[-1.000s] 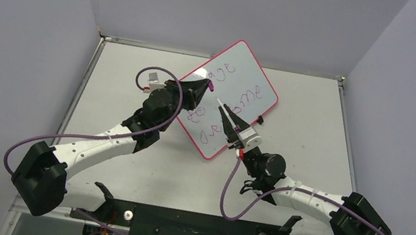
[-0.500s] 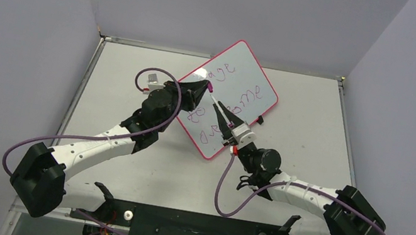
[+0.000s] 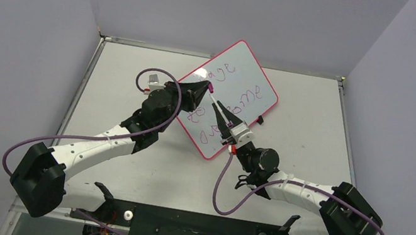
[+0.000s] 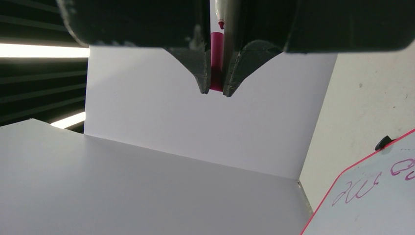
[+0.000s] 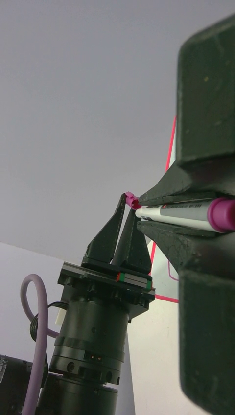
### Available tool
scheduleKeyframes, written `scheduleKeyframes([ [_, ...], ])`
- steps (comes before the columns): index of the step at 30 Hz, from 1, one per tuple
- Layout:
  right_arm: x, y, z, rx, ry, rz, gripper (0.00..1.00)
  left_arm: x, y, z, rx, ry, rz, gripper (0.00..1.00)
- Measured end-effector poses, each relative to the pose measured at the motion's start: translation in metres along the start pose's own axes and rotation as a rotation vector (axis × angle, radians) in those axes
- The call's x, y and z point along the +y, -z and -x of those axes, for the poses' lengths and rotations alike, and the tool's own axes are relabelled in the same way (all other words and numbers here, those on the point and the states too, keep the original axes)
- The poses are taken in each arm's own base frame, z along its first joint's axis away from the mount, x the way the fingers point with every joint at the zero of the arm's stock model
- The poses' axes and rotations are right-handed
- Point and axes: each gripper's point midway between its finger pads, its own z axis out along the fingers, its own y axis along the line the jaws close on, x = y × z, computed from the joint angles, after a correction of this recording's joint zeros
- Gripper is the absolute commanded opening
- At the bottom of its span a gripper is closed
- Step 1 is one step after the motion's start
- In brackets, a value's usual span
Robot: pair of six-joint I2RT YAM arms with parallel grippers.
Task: Write a sentence on the whiteboard
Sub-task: Insert the whiteboard marker without the cap into the pen cap.
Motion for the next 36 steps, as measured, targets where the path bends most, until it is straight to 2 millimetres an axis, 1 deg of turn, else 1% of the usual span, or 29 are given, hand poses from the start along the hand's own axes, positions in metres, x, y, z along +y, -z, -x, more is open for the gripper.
scheduleKeyframes([
  [6, -0.001, 0.000, 0.000, 0.002, 0.009, 0.001, 0.00, 0.000, 0.000, 0.000, 0.000, 0.002, 0.001, 0.00],
  [12, -0.001, 0.000, 0.002, -0.001, 0.019, 0.001, 0.00, 0.006, -0.003, 0.000, -0.003, -0.002, 0.013, 0.00],
  [17, 0.001, 0.000, 0.003, -0.004, 0.019, 0.004, 0.00, 0.005, -0.003, 0.000, -0.002, -0.001, 0.011, 0.00],
  [27, -0.007, 0.001, 0.003, 0.002, 0.022, -0.035, 0.00, 0.006, -0.004, 0.000, -0.002, 0.000, 0.011, 0.00],
  [36, -0.005, 0.001, 0.003, 0.006, 0.022, -0.041, 0.00, 0.010, -0.006, 0.001, -0.005, -0.003, 0.020, 0.00],
])
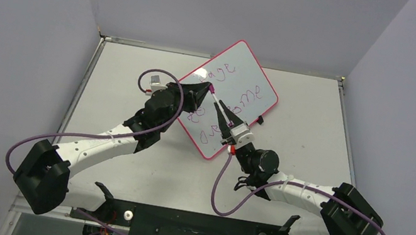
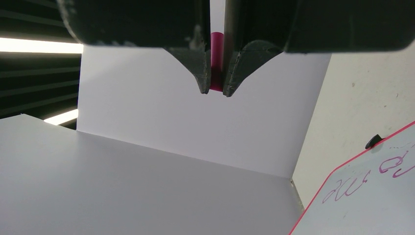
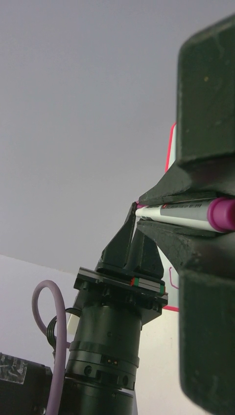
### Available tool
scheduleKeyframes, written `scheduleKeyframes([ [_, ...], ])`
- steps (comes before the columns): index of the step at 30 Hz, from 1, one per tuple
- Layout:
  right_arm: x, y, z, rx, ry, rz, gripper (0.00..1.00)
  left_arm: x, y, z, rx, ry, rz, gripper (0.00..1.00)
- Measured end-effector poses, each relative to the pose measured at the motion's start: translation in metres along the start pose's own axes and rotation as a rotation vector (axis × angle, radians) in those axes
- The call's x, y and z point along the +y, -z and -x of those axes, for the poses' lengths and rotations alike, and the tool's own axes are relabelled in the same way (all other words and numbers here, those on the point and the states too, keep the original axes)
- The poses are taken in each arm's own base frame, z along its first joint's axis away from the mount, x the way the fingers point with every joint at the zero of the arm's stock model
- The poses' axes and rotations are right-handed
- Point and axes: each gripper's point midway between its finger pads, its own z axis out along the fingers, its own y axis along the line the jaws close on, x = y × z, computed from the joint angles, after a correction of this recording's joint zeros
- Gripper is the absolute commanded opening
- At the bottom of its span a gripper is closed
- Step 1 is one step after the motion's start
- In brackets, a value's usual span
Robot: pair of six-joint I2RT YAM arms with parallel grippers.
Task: Write a sentence on the whiteboard
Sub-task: Insert the whiteboard marker without the cap into the pen cap.
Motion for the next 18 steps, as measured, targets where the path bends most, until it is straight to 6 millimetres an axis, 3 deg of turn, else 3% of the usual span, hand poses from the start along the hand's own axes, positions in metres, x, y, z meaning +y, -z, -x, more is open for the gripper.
scheduleKeyframes([
  [18, -0.0065, 0.0011, -0.0040, 0.022, 0.000, -0.037, 0.00, 0.0030, -0.0021, -0.0007, 0.003, 0.002, 0.005, 0.00],
])
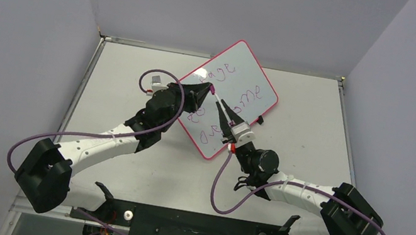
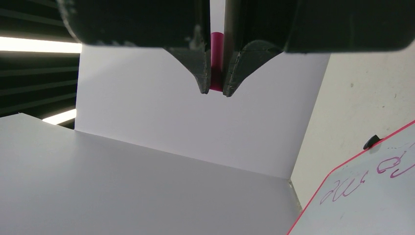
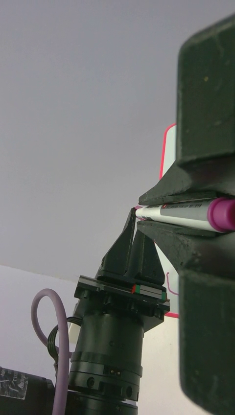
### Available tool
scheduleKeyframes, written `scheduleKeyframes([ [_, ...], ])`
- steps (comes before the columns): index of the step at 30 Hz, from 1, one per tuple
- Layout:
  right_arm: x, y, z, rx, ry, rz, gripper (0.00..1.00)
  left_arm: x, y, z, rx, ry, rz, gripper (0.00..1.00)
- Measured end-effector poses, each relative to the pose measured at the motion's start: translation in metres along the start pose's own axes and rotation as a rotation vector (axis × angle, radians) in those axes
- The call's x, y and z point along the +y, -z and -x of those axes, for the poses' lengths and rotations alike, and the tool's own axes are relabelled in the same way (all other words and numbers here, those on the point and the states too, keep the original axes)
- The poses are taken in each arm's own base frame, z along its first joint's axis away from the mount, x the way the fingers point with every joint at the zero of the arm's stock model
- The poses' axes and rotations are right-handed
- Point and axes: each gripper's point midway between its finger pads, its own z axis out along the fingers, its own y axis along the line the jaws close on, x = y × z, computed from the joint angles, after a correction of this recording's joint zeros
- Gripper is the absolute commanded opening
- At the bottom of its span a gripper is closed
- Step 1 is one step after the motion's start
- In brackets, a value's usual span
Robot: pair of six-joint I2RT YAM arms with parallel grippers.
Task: Write a sentence on the whiteboard
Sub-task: Insert the whiteboard marker without the cap into the pen cap.
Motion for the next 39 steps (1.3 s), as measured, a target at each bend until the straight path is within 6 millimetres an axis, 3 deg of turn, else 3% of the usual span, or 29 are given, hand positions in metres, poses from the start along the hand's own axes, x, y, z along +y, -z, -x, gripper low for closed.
scheduleKeyframes([
  [39, 0.0017, 0.0025, -0.0086, 0.036, 0.001, -0.007, 0.00, -0.0011, -0.0038, -0.0035, 0.016, 0.012, -0.017, 0.00],
])
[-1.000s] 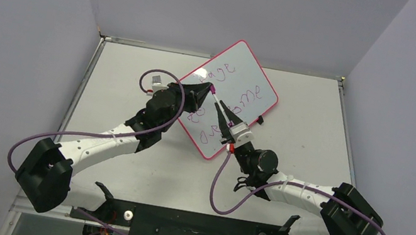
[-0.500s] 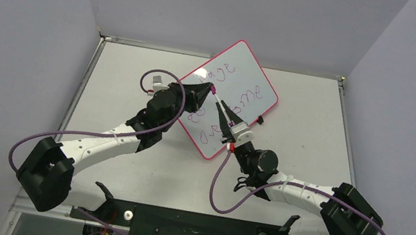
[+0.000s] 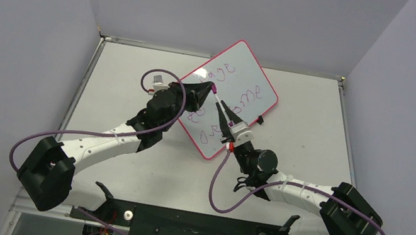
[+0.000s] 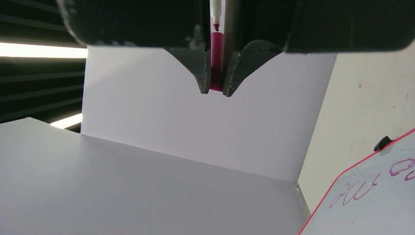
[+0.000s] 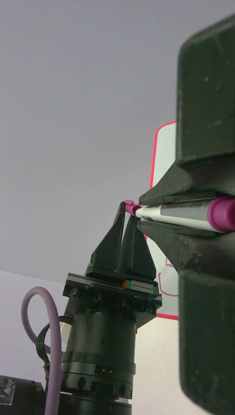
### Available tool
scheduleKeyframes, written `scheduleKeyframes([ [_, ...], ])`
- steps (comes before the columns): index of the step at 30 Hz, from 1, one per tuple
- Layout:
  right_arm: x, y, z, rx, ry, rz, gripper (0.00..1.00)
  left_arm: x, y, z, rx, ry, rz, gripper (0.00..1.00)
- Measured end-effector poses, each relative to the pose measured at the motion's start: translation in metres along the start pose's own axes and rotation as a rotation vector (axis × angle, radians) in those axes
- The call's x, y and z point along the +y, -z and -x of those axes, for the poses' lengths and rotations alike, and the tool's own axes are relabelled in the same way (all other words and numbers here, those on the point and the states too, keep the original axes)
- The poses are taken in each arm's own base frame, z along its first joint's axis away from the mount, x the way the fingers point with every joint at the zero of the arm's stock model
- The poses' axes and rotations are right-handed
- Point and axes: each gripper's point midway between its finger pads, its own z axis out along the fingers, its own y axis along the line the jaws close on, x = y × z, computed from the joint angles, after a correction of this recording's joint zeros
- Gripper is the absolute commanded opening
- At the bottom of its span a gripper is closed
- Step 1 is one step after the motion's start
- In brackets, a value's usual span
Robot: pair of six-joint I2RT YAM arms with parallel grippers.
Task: Write a sentence on the whiteboard
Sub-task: Insert the whiteboard marker without the cap into the pen cap.
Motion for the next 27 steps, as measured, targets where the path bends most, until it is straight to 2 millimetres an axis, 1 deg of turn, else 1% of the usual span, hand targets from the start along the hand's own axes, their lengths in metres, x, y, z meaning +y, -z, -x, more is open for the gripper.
scheduleKeyframes([
  [11, 0.002, 0.002, -0.002, 0.009, -0.002, -0.001, 0.00, -0.002, 0.000, 0.000, 0.001, 0.011, -0.007, 0.00],
  [19, 0.007, 0.002, -0.014, 0.037, 0.005, 0.009, 0.00, -0.003, 0.000, 0.000, 0.000, 0.017, -0.007, 0.00],
  [27, 0.007, 0.002, -0.013, 0.036, 0.008, 0.010, 0.00, -0.004, 0.000, 0.001, 0.000, 0.020, -0.010, 0.00],
])
